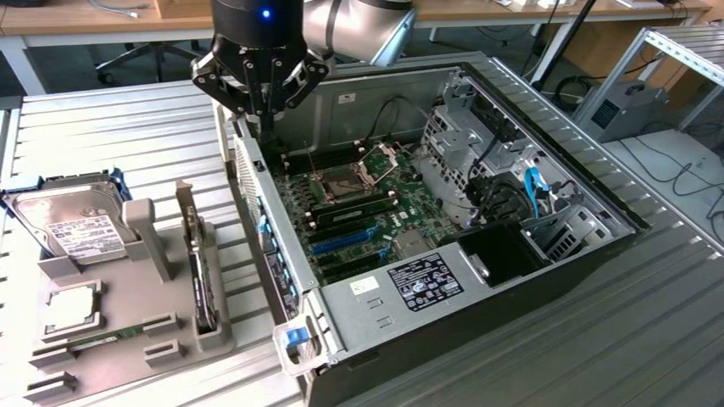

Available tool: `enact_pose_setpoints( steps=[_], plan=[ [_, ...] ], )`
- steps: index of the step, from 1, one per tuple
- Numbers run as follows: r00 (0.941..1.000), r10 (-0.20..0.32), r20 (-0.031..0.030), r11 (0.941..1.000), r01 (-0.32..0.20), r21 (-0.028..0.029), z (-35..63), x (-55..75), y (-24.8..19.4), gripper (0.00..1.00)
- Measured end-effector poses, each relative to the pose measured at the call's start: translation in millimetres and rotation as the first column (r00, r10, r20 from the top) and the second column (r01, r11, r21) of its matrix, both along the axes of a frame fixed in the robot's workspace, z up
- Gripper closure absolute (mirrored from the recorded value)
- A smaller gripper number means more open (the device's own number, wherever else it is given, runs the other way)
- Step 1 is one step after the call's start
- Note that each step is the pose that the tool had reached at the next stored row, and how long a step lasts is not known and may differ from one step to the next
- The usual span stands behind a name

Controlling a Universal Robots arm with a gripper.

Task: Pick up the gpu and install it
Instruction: 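Reach for the gpu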

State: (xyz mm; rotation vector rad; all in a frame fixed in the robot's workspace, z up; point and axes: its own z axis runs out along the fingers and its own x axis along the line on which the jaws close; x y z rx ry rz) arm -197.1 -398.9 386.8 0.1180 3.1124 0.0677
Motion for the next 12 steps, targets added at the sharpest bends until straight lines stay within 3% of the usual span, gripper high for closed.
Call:
enact_pose_setpoints(
  steps=[12],
  plan=[
    [1.0,0.0,0.0,1.0,0.0,0.0,-0.6,-9.4,0.0,0.89]
  ],
)
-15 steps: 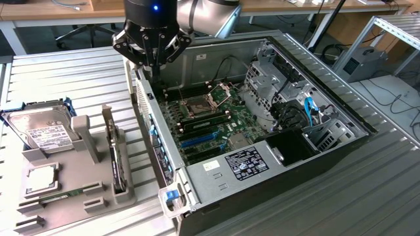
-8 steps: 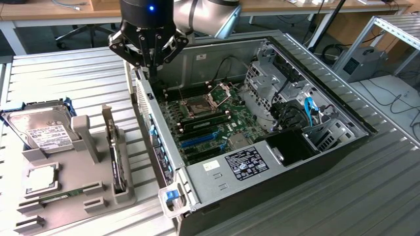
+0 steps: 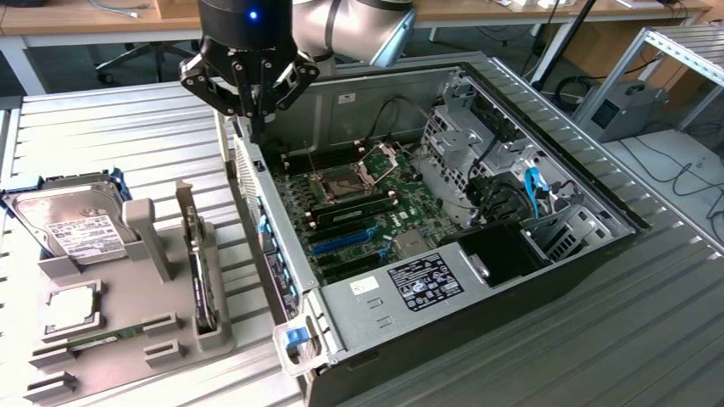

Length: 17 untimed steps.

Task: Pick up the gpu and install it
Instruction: 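Reach for the gpu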

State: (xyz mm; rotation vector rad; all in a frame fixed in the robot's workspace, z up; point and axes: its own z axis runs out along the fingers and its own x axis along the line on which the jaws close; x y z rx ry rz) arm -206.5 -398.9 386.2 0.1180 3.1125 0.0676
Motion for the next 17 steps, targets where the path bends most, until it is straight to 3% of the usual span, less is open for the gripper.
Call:
enact_pose_setpoints(
  steps=[17],
  plan=[
    [1.0,0.0,0.0,1.0,0.0,0.0,-0.8,-12.1,0.0,0.89]
  ],
)
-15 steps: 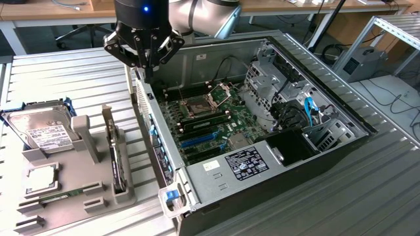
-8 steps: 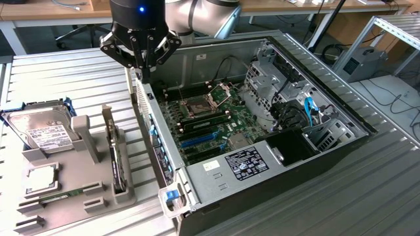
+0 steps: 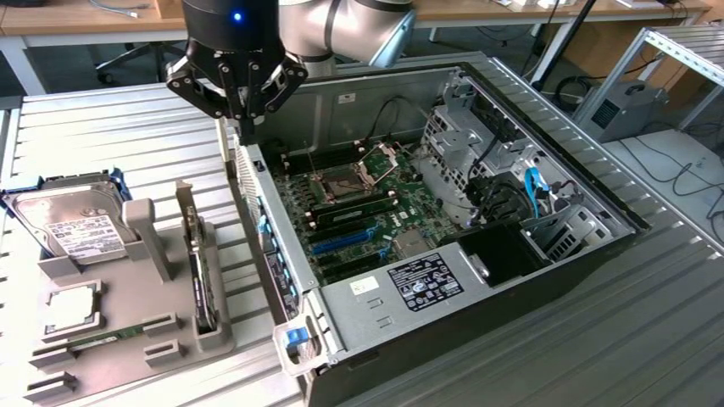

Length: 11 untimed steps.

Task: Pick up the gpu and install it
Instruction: 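Reach for the gpu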

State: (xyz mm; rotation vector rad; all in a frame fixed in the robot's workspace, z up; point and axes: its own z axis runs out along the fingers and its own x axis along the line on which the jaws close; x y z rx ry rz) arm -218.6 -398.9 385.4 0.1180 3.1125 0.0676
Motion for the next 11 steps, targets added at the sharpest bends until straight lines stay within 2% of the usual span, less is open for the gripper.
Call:
enact_pose_setpoints(
  steps=[11],
  plan=[
    [1.0,0.0,0.0,1.0,0.0,0.0001,-0.4,-5.8,0.0,0.89]
  ],
)
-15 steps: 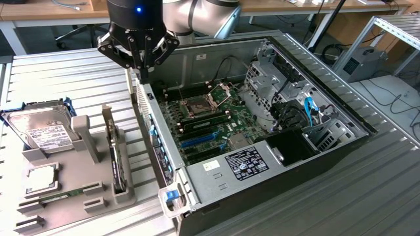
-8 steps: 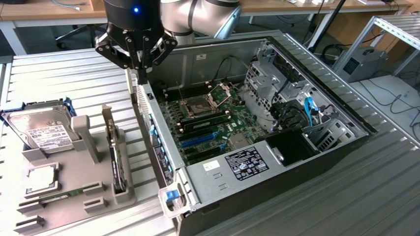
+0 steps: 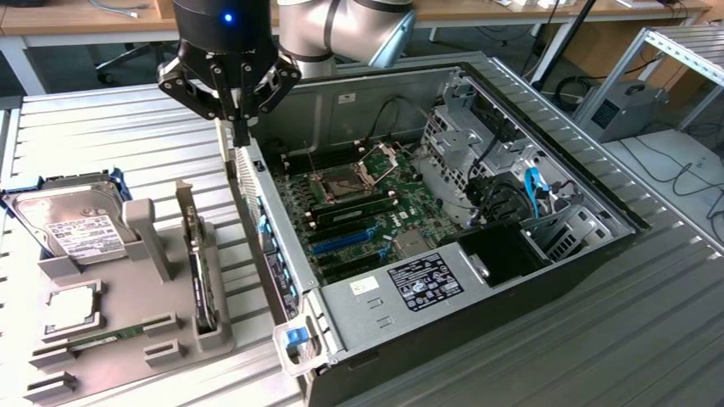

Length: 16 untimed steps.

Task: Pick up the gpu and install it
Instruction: 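Reach for the gpu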

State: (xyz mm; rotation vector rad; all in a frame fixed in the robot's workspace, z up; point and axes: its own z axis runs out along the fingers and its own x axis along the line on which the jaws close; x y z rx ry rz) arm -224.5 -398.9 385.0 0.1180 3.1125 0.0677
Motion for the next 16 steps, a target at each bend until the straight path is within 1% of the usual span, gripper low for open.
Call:
enact_pose_setpoints(
  steps=[16],
  plan=[
    [1.0,0.0,0.0,1.0,0.0,0.0,-0.5,-9.1,0.0,0.89]
  ],
)
